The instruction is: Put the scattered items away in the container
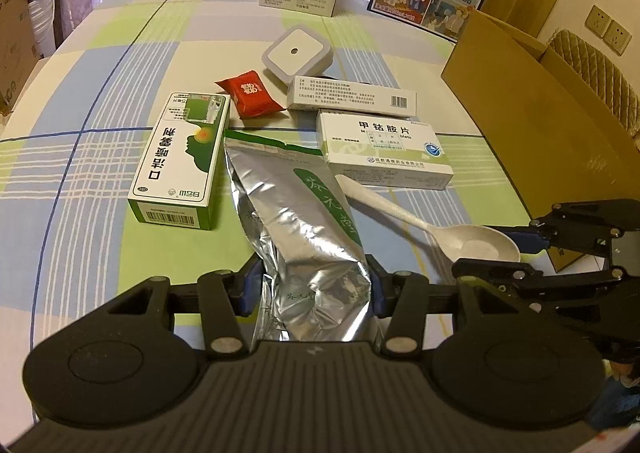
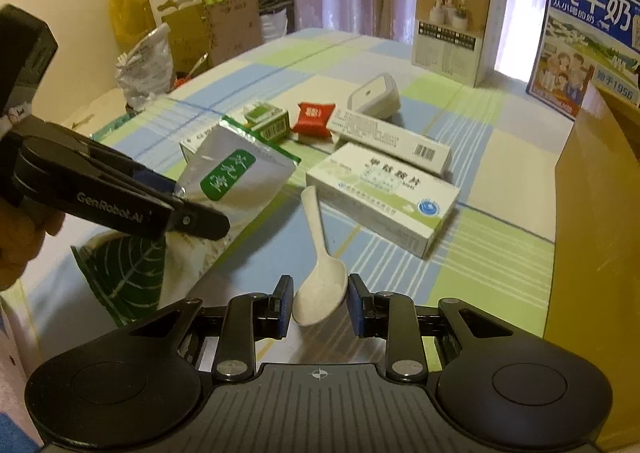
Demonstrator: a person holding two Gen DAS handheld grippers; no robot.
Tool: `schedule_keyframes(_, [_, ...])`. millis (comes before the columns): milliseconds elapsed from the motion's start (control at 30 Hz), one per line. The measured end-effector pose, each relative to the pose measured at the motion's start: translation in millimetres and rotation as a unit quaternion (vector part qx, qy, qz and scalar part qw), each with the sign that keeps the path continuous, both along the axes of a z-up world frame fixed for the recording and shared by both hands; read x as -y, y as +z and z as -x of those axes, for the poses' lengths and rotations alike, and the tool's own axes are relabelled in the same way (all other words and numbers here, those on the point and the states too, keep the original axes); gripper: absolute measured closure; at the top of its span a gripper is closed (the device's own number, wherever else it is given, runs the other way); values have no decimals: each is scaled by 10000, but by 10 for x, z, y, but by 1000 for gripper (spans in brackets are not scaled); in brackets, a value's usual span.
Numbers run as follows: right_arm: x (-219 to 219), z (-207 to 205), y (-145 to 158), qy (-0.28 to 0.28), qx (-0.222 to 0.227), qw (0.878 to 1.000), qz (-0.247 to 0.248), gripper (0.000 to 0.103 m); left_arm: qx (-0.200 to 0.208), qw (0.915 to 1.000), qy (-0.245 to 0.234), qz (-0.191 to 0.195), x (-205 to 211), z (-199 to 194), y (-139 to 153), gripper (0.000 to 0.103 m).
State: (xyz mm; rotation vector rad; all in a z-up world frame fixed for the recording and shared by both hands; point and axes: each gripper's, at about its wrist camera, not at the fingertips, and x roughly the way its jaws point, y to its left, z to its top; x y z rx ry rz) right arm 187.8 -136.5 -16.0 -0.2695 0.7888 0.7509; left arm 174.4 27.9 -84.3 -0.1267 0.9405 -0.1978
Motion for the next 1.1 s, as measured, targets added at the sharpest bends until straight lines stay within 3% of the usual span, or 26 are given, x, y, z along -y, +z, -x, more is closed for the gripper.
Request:
schedule_keyframes(33, [6,7,19,-6,7,10000,-48,78,7,10000,3,10,-4,2,3,58])
schedule_keyframes(100, [7,26,47,-18,36,10000,-87,99,16,10000,7,17,-9,8,10,58])
schedule_keyframes(400, [28,9,38,-110,29,9999,-46,100,40,10000,2,10,-17,32,26,58])
schedule_keyframes(1100, [256,39,360,-962,826,9911,-407,100,343,9994,68,39,1,76,248,59])
